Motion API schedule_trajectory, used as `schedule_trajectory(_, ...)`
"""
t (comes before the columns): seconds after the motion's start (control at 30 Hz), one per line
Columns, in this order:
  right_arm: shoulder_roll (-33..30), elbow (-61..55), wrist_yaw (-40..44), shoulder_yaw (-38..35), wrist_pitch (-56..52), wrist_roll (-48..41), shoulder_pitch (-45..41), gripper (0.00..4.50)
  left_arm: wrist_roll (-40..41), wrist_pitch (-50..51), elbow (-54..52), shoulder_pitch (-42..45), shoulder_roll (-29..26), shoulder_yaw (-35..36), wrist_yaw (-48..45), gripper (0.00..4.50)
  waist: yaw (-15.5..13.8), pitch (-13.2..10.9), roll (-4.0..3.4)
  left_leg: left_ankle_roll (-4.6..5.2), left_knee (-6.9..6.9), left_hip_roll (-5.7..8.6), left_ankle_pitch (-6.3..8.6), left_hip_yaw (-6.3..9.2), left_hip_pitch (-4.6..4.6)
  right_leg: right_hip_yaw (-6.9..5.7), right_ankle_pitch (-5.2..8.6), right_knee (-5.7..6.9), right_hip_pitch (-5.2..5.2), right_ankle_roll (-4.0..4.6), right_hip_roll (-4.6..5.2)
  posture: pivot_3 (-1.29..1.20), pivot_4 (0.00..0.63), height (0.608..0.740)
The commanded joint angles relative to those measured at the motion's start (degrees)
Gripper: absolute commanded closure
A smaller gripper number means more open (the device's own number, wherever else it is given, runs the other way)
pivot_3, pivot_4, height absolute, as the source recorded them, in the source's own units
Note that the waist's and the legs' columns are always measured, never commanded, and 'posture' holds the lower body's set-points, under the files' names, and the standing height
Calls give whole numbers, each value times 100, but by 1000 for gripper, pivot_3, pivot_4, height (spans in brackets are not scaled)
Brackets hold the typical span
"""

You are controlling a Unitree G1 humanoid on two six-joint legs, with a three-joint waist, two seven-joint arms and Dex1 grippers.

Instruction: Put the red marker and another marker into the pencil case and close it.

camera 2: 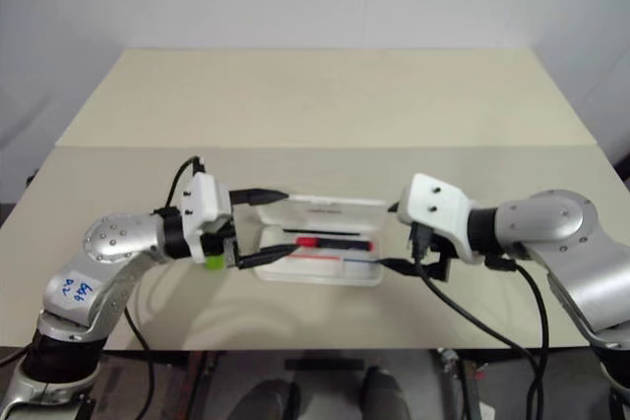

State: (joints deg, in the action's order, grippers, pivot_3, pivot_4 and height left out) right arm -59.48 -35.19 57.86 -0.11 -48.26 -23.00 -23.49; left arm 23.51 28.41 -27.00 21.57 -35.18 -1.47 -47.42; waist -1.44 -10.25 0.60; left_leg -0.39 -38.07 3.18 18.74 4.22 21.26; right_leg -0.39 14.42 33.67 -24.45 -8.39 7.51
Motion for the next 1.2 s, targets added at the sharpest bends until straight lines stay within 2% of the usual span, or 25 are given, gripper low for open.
schedule_trajectory(0.03,-109,111,-57,-264,383,129,184,29,83,142,-343,55,-88,321,282,262,0,0,0,0,0,0,0,-2,0,0,0,1,0,0,0,0,150,740)
schedule_trajectory(0.17,-121,229,-49,-267,623,176,226,29,51,346,-509,143,-128,556,628,262,1,0,0,0,-1,0,0,-5,-1,3,-1,0,0,-1,0,0,150,740)
schedule_trajectory(0.43,-223,739,24,-272,1070,322,-266,29,-91,1110,-906,265,-258,1198,1686,262,15,0,1,-1,-4,0,0,-4,-5,8,-1,3,-1,-2,-2,0,150,740)
schedule_trajectory(0.63,-109,1136,117,-42,1381,400,-959,29,-430,2519,-1451,100,-406,1398,2734,262,11,-1,1,0,0,0,0,-4,-5,13,-1,11,-4,-2,-3,0,150,740)
schedule_trajectory(0.83,547,1103,224,179,1453,42,-1608,29,-660,4082,-2083,86,195,1522,3864,262,11,-2,5,1,1,0,1,-1,-3,15,-2,14,-4,-5,-3,0,150,740)
schedule_trajectory(1.03,1211,1125,363,276,1538,-393,-1883,29,-1016,6060,-2473,154,470,1349,4520,262,11,-1,7,-1,0,0,1,0,-3,16,-3,18,-5,-5,-5,0,150,740)
schedule_trajectory(1.2,1433,1151,694,394,1374,-809,-2024,29,-1219,6409,-2588,-110,750,1241,4916,262,4,-1,9,-3,-1,0,2,4,-3,16,-3,18,-6,-5,-5,0,150,740)
